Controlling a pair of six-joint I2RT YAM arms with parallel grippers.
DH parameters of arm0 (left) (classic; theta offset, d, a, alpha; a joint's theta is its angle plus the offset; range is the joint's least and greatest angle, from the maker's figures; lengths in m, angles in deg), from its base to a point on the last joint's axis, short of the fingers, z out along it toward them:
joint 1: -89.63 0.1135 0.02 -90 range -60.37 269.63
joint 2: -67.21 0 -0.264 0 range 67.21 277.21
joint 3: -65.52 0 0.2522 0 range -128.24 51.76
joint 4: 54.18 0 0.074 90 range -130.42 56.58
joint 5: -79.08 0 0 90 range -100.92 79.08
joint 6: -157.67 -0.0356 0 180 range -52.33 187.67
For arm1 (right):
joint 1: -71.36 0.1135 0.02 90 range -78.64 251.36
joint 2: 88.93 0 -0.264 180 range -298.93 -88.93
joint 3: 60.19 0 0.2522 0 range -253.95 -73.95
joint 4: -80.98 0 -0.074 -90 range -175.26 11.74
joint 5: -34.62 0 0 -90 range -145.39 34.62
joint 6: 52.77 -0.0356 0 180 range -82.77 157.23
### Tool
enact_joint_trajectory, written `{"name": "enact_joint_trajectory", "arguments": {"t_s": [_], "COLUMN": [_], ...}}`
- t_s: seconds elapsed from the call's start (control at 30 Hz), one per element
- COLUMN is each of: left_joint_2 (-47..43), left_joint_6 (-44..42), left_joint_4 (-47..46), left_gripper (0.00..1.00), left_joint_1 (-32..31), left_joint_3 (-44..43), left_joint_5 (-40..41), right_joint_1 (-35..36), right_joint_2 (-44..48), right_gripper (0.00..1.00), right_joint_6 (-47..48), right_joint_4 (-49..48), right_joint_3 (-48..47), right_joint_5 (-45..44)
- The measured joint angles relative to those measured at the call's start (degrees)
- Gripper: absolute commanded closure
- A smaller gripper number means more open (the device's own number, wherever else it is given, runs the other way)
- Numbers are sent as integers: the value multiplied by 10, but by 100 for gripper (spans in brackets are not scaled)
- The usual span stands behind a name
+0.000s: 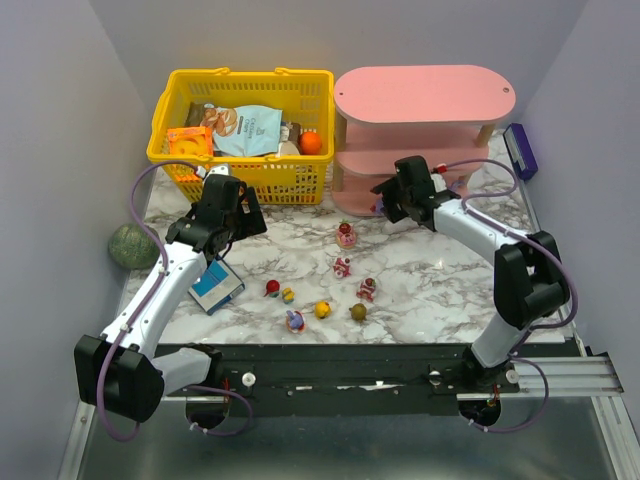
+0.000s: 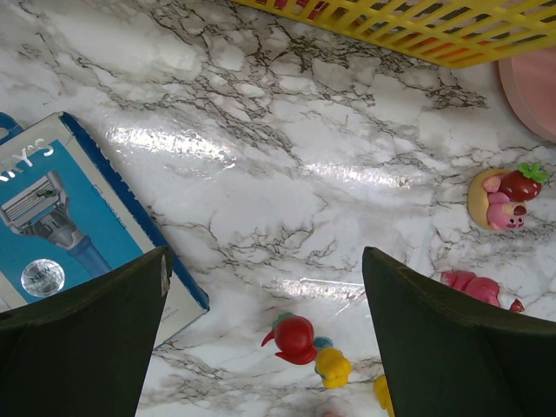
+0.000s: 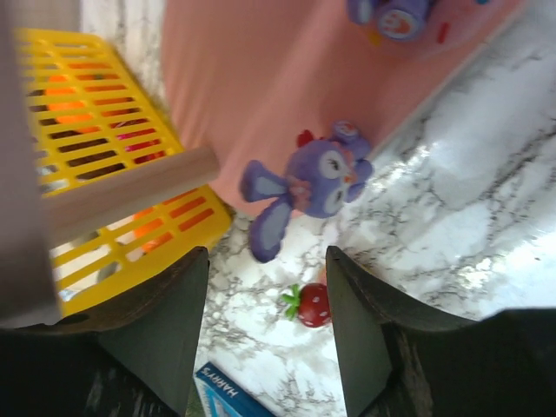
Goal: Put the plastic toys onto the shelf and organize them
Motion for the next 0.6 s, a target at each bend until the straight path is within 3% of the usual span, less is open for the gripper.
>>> {"name": "enact_joint_trajectory", "arguments": {"t_s": [0.37, 0.6], "left_joint_2": [-2, -15], "left_joint_6": [0, 1], "left_joint_4": [0, 0], "left_gripper": [1, 1], "left_joint_1": [0, 0], "left_joint_3": [0, 0], "left_joint_5": [0, -1], "right_joint_1": [0, 0], "right_joint_2": [45, 121], "right_gripper": [36, 38], "right_joint_6": [10, 17], "right_joint_4": [-54, -66], "right_joint_3": [25, 97], "right_joint_5": [15, 24]}}
